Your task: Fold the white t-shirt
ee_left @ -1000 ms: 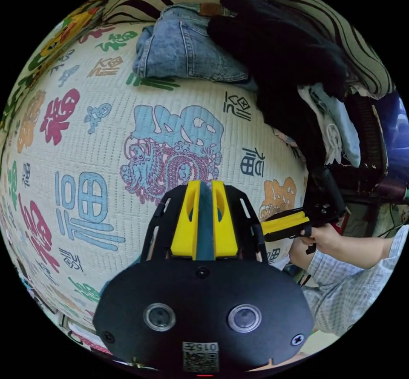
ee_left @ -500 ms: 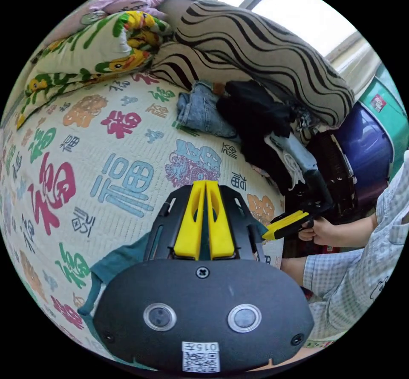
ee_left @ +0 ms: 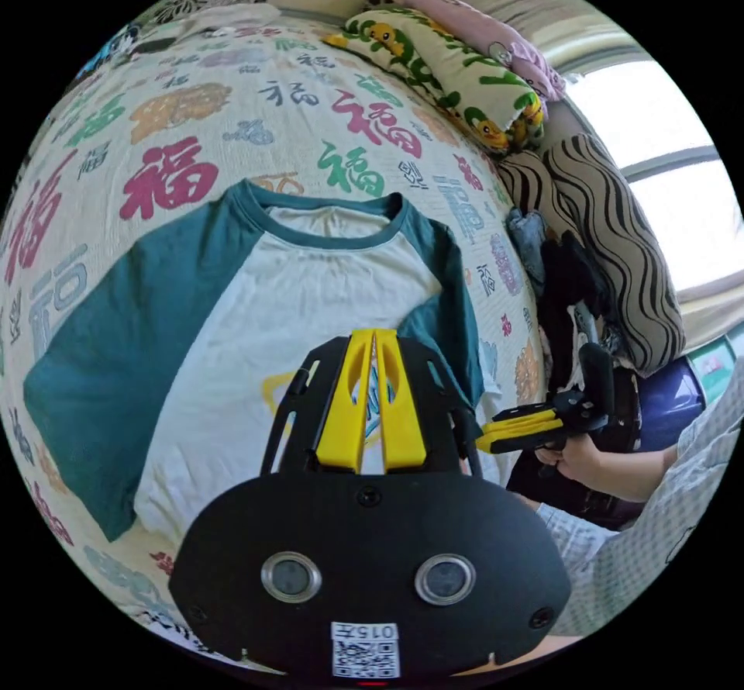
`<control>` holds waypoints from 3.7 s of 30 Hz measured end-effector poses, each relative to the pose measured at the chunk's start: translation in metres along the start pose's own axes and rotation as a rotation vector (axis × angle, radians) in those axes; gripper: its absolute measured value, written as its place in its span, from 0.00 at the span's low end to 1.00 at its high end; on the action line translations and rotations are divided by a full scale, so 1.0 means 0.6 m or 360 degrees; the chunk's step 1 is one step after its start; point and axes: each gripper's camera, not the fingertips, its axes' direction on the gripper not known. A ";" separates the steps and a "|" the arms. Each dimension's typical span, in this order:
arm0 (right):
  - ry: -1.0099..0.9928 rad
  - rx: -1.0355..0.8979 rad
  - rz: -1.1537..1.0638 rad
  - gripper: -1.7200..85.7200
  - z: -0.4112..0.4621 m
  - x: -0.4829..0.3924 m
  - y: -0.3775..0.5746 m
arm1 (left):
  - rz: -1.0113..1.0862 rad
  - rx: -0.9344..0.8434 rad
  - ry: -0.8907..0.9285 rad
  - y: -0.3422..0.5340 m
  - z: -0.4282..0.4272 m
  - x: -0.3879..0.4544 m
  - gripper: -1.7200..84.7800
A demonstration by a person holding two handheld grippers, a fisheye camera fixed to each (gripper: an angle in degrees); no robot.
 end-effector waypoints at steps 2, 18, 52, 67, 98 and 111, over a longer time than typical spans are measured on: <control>0.0018 0.0007 0.0052 0.02 0.002 0.000 -0.010 | -0.0104 0.0001 0.0131 0.003 0.006 -0.015 0.07; 0.0033 -0.0089 0.0013 0.02 0.070 -0.072 -0.133 | -0.0085 0.0049 0.0033 0.033 -0.153 -0.030 0.01; 0.0161 -0.0092 -0.0105 0.02 0.144 -0.265 -0.450 | -0.0726 0.0398 -0.0248 0.280 -0.683 -0.121 0.04; 0.0396 -0.0410 -0.0763 0.12 0.544 -0.722 -0.866 | -0.1489 0.0746 -0.0141 0.504 -0.886 -0.326 0.11; 0.0065 0.0267 0.0488 0.09 0.192 -0.214 -0.609 | -0.0150 0.0123 -0.0136 0.361 -0.694 0.147 0.04; 0.0011 0.0005 -0.0282 0.06 0.263 -0.336 -0.781 | -0.0101 0.0234 -0.0461 0.241 -0.664 0.126 0.04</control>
